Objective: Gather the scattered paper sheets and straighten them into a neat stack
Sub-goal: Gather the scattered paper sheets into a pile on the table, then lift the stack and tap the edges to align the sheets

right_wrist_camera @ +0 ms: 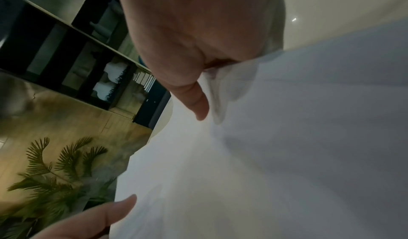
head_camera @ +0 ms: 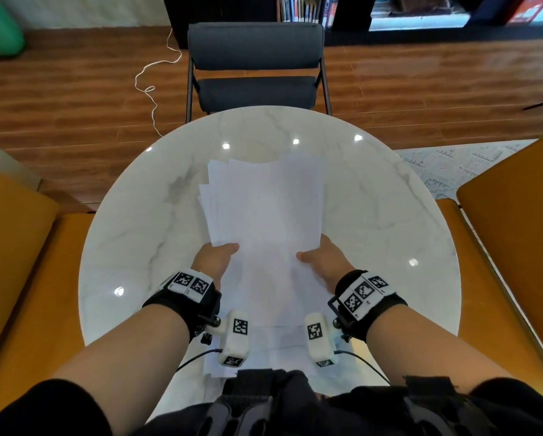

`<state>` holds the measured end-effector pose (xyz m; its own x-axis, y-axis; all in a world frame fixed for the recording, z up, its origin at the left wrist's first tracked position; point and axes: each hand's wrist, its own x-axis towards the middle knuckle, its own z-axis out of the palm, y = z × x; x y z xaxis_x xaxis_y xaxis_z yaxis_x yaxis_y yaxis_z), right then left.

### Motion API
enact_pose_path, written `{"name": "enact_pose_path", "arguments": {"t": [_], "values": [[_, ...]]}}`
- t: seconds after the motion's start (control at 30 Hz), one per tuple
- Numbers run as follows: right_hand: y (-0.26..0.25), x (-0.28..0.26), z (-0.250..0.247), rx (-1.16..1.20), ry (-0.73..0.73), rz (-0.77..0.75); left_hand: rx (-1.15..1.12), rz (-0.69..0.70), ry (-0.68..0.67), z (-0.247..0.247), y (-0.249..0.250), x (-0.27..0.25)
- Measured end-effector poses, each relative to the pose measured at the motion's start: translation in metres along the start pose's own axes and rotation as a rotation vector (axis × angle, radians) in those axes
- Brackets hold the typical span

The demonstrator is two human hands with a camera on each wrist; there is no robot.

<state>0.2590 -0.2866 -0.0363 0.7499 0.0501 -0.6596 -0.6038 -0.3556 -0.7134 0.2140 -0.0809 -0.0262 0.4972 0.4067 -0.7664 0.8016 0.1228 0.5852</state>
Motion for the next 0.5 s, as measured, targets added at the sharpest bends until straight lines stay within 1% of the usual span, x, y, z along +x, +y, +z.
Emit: {"name": "enact_pose_path", "arguments": {"t": [0.03,0.1,0.13,0.17,0.23,0.27,0.3,0.37,0.43,0.5], "values": [[0.002,0.000,0.001,-0.009,0.007,0.000,0.023,0.009,-0.004,0.001,-0.001,0.000],[0.002,0.001,0.004,-0.033,0.033,0.016,0.090,0.060,0.041,0.003,0.000,-0.007],[0.001,0.001,0.006,-0.091,0.060,0.028,0.110,0.085,0.060,0.004,0.002,-0.009],[0.000,0.001,0.008,-0.216,0.101,0.040,0.114,0.100,0.061,0.006,0.004,-0.013],[-0.003,-0.004,0.012,-0.543,0.191,0.050,0.102,0.111,0.054,0.008,0.006,-0.016],[-0.003,-0.007,0.013,-0.598,0.210,0.032,0.093,0.106,0.064,0.008,0.006,-0.012],[-0.002,-0.007,0.014,-0.578,0.196,0.015,0.065,0.089,0.067,0.008,0.006,-0.012],[0.000,-0.007,0.012,-0.336,0.102,-0.003,0.001,0.046,0.058,0.007,0.005,-0.010],[0.002,-0.006,0.008,-0.106,0.044,-0.011,-0.041,-0.004,0.021,0.008,0.004,-0.011],[0.001,-0.007,0.005,-0.043,0.012,-0.007,-0.013,-0.024,-0.027,0.008,0.003,-0.008]]}}
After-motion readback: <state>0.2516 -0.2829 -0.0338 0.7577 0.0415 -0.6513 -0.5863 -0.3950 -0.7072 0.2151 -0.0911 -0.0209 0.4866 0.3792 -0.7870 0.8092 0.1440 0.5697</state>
